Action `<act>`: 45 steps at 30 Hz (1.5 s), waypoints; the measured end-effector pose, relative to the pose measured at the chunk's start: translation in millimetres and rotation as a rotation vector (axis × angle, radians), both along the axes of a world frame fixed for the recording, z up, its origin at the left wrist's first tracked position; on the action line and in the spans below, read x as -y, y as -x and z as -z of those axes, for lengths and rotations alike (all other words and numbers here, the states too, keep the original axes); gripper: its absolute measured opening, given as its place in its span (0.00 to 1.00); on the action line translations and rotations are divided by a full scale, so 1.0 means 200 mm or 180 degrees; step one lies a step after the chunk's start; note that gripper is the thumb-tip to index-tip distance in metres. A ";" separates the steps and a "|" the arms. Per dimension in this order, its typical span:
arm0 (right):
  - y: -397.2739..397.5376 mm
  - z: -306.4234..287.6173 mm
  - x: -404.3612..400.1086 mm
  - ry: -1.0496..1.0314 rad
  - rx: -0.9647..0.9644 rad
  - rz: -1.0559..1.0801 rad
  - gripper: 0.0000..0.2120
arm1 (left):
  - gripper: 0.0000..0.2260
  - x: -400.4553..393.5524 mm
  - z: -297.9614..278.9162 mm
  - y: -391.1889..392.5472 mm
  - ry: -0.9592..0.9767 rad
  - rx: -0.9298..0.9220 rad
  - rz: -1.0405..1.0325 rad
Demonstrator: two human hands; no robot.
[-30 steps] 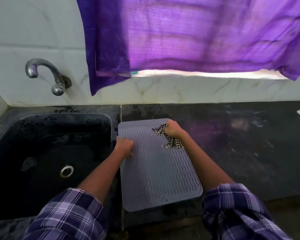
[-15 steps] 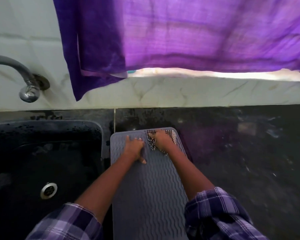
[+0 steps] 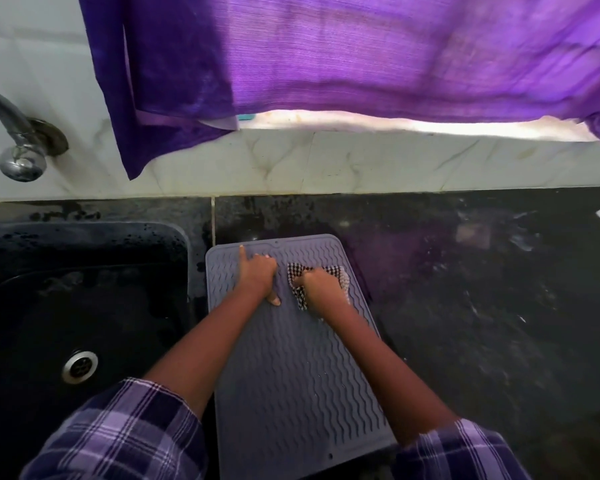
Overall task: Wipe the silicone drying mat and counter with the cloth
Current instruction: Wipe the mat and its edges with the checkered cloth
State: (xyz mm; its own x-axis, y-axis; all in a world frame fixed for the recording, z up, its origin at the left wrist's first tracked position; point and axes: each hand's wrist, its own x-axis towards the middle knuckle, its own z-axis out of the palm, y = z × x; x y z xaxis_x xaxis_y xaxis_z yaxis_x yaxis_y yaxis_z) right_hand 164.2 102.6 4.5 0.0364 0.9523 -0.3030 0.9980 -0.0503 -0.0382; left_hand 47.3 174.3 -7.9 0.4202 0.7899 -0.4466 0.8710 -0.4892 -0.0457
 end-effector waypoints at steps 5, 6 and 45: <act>-0.08 -0.11 0.06 0.0569 -0.0263 0.0213 0.18 | 0.32 0.02 0.00 0.01 0.0039 0.0095 -0.0033; -0.11 -0.15 0.02 0.0629 -0.0379 0.0284 0.16 | 0.33 0.02 -0.01 0.01 0.0052 0.0114 -0.0018; -0.04 -0.28 0.24 0.0905 -0.0275 0.0193 0.08 | 0.23 0.28 0.01 0.09 -0.0224 0.0317 0.0099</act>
State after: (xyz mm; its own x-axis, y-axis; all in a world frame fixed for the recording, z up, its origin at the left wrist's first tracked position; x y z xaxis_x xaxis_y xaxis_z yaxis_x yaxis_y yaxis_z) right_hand 172.7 54.3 60.5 0.0529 0.8257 -0.5616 0.9865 -0.1305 -0.0988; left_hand 28.4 119.1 -9.9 0.4845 0.8038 -0.3453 0.8574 -0.5146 0.0051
